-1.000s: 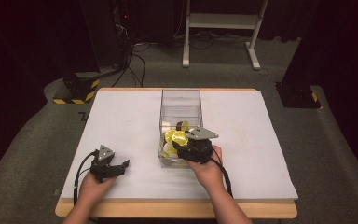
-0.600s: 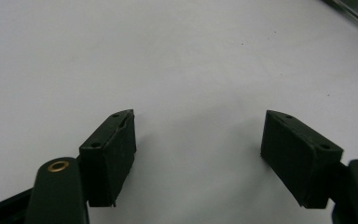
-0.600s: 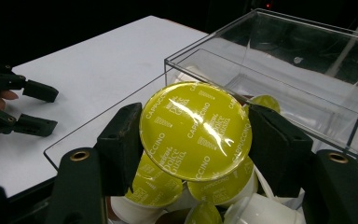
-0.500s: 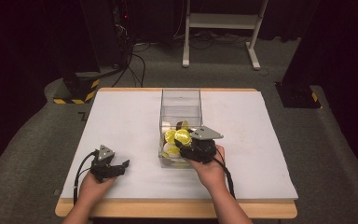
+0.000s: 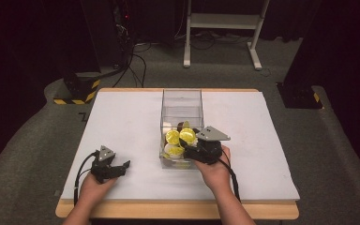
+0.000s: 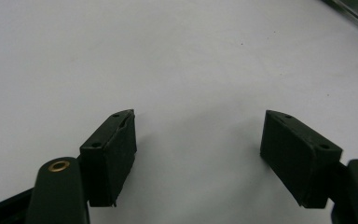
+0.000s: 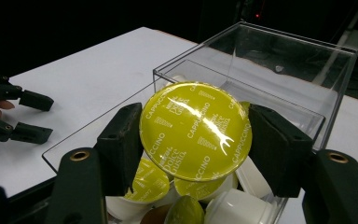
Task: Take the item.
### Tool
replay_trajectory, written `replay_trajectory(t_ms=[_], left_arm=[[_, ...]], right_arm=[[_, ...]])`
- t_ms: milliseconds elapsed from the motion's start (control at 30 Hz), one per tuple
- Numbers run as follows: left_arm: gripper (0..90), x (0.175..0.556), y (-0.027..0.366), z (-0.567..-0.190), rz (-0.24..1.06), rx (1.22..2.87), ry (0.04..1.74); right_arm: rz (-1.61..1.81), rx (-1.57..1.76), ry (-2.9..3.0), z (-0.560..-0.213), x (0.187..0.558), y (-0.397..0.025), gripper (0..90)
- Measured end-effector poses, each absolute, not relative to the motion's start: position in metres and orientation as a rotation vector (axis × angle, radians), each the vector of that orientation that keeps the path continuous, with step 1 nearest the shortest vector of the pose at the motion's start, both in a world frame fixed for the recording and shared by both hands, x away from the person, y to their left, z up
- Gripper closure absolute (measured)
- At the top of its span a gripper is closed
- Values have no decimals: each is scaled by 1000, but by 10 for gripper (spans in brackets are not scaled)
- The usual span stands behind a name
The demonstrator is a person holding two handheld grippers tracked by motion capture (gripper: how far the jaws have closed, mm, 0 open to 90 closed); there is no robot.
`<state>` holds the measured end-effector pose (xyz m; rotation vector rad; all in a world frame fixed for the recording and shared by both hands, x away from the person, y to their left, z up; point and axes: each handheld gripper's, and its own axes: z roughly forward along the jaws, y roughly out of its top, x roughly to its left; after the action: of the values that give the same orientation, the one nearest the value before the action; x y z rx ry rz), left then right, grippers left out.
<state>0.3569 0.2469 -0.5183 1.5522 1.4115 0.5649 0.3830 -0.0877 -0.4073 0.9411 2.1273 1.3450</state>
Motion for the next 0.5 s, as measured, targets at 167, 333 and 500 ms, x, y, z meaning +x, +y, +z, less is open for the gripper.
replay_trajectory(t_ms=[167, 333, 500], left_arm=[[270, 357, 247, -518, 568, 1554, 1411], [270, 357, 247, -518, 569, 1555, 1411], [270, 357, 247, -518, 569, 1555, 1411]], right_arm=[[1355, 942, 2116, -406, 381, -92, 385], [1356, 946, 2109, -406, 380, -96, 385], [1364, 963, 2085, -405, 380, -101, 385]])
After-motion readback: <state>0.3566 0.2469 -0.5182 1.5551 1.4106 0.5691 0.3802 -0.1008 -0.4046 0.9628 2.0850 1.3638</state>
